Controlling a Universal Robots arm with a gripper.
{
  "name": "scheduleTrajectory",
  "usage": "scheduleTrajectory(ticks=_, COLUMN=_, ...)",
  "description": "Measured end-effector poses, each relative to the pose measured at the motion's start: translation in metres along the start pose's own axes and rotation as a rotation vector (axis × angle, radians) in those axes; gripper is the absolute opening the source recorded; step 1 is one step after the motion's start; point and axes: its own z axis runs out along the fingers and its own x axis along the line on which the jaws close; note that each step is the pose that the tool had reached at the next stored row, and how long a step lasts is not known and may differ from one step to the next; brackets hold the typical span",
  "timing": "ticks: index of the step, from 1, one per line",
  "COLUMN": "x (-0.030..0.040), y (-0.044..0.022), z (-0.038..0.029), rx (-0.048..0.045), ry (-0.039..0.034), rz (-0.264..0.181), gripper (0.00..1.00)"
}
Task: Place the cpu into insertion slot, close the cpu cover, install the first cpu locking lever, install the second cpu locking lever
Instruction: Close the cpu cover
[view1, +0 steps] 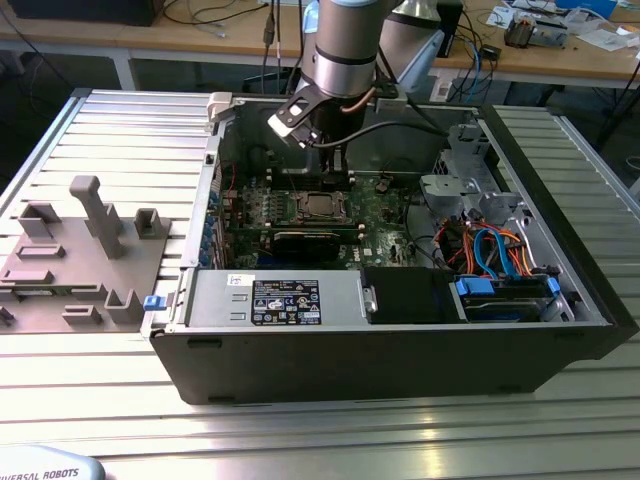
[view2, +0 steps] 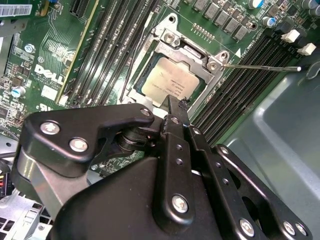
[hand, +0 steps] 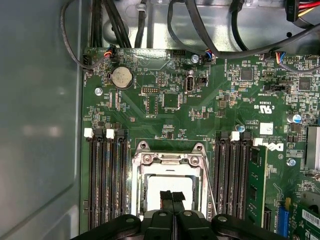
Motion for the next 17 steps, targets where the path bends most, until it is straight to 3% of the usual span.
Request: scheduleTrajectory(ticks=17, x=0.0002, y=-0.0053, z=0.0013, rx=0.0000, ry=0.0000, rz=0.000, gripper=0.11)
